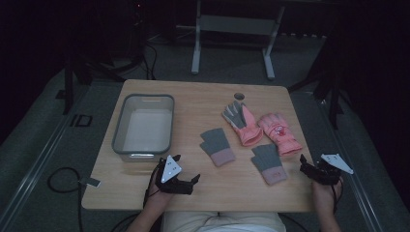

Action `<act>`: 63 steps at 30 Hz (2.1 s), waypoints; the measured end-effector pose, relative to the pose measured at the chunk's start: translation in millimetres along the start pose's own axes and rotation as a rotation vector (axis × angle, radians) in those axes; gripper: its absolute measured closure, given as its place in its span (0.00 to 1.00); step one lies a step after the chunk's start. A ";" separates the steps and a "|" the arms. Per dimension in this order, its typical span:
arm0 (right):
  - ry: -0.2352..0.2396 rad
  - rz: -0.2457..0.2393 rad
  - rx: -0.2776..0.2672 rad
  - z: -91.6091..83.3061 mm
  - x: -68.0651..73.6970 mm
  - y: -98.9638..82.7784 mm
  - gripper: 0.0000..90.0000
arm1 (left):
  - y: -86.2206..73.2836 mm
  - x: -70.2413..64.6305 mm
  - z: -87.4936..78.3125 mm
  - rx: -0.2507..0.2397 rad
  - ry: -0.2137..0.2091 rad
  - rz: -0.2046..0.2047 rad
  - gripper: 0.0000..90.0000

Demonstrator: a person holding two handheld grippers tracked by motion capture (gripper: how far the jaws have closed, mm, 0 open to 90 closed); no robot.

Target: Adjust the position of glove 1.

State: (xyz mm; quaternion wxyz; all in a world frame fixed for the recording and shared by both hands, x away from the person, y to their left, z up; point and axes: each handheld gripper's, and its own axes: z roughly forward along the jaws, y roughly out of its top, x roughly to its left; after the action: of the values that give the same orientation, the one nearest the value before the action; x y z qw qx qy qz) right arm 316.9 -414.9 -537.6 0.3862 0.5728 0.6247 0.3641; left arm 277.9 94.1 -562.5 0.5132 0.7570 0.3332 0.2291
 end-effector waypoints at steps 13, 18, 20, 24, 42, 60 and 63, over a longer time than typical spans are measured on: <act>0.021 -0.035 -0.043 -11.3 9.8 53.8 0.14 | 0.1 0.0 0.2 0.001 0.001 0.002 0.01; 0.036 -0.049 -0.079 -13.1 19.2 77.1 0.14 | 0.1 -0.1 0.3 0.002 -0.001 -0.002 0.01; 0.051 -0.060 -0.085 -13.1 24.8 89.9 0.14 | 0.2 -0.1 0.3 0.004 -0.002 -0.001 0.01; 0.073 -0.069 -0.094 -13.2 34.2 105.8 0.15 | 0.2 -0.1 0.4 0.004 -0.004 -0.001 0.01; 0.309 -0.161 -0.099 -5.7 96.9 138.6 0.13 | 0.5 -0.7 0.8 0.009 -0.011 0.011 0.01; 0.611 -0.207 0.031 29.6 173.0 123.2 0.23 | 0.3 -1.2 0.5 0.007 -0.018 0.014 0.01; 0.651 -0.229 0.057 38.1 185.8 118.8 0.27 | 0.3 -1.0 0.3 0.007 -0.021 0.014 0.01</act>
State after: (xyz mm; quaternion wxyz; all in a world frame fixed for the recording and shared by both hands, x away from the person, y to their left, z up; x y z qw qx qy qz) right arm 394.3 -219.8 -459.8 0.1886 0.3632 0.7855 0.4643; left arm 277.6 93.1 -562.3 0.5127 0.7633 0.3233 0.2234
